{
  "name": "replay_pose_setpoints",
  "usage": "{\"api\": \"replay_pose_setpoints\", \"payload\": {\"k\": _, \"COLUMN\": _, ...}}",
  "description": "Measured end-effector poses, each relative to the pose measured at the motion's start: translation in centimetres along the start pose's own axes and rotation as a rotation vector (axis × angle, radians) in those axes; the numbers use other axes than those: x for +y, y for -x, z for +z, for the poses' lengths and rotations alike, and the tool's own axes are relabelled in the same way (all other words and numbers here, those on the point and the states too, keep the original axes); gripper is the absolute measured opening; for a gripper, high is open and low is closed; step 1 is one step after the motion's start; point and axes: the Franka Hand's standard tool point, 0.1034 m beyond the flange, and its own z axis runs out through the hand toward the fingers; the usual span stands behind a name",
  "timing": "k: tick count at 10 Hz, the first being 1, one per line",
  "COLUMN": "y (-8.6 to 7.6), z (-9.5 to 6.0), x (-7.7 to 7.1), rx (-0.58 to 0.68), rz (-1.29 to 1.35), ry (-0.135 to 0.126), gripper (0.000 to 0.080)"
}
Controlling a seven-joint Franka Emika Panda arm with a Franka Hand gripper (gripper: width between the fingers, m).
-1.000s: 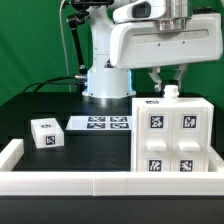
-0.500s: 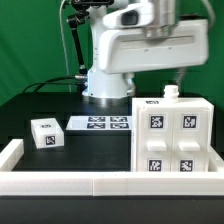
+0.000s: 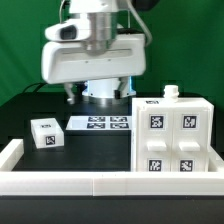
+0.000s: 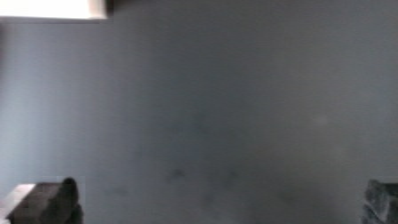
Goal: Assemble cabinet
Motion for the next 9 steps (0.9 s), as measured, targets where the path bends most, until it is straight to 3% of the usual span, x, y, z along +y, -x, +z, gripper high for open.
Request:
{"api": "replay_pose_setpoints", "payload": {"k": 4, "y": 0.0, "z": 0.2, "x": -0.3, "rx": -0.004, "rz": -0.008, "ry": -0.002, "gripper": 0.0797}}
{"api": "replay_pose_setpoints", "payload": {"k": 5, "y": 0.9, "z": 0.8, "x": 0.5, "rx": -0.002, "rz": -0.052, "ry": 0.003, "gripper": 0.0797}}
{"api": "replay_pose_setpoints", "payload": {"k": 7, "y": 5.1, "z": 1.9, "x": 3.3, "rx": -0.025, "rz": -0.058, "ry": 0.004, "gripper": 0.0797}}
{"api": "replay_pose_setpoints", "payload": {"k": 9, "y": 7.1, "z": 3.0, "x": 5.4, "rx": -0.043, "rz": -0.082, "ry": -0.001, "gripper": 0.0797}}
